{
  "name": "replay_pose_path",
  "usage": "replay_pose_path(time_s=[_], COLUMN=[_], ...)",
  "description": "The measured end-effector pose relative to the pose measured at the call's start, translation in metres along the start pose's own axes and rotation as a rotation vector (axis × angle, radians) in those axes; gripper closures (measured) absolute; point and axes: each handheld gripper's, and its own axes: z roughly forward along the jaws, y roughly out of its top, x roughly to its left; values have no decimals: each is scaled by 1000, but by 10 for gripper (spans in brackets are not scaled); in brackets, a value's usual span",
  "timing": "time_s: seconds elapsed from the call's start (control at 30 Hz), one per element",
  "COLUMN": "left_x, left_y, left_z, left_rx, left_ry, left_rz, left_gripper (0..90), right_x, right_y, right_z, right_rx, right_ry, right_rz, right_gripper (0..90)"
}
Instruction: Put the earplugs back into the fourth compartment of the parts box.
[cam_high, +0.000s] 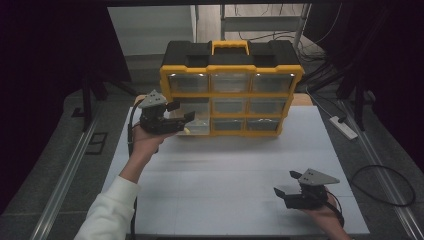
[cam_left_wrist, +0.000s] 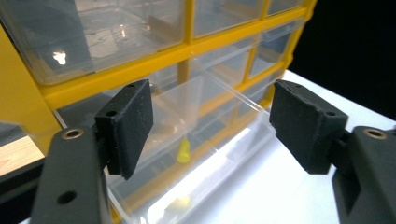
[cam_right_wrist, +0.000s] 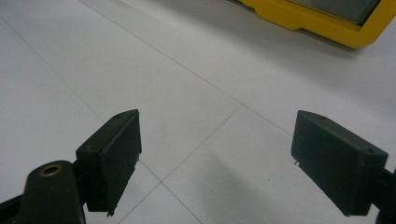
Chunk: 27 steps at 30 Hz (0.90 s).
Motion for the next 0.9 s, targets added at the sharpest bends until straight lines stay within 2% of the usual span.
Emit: replay_pose_path(time_s=[0.27, 0.5, 0.63, 0.7, 0.8, 0.87, 0.9], left_x=[-13, -23, -25, -26, -27, -28, -29], left_y=[-20, -52, -81, -92, -113, -118, -131], left_z=[-22, -43, -54, -56, -54, -53, -50], left_rx=[-15, -10, 7, 11, 48, 61, 88], left_ry=[-38, -28, -19, -17, -25, -29, -32], left_rz=[14, 39, 31, 12, -4, -7, -10], left_gripper=[270, 262, 257, 256, 255, 251, 251], right_x=[0, 1, 1, 0, 0, -1, -1], right_y=[0, 1, 1, 0, 0, 0, 0], right_z=[0, 0, 0, 0, -1, -1, -1], right_rx=[0, 1, 1, 1, 0, 1, 0], right_ry=[1, -2, -5, -6, -8, -10, -11], right_rz=[-4, -4, -2, -1, 2, 2, 3], right_gripper=[169, 169, 169, 169, 169, 169, 169])
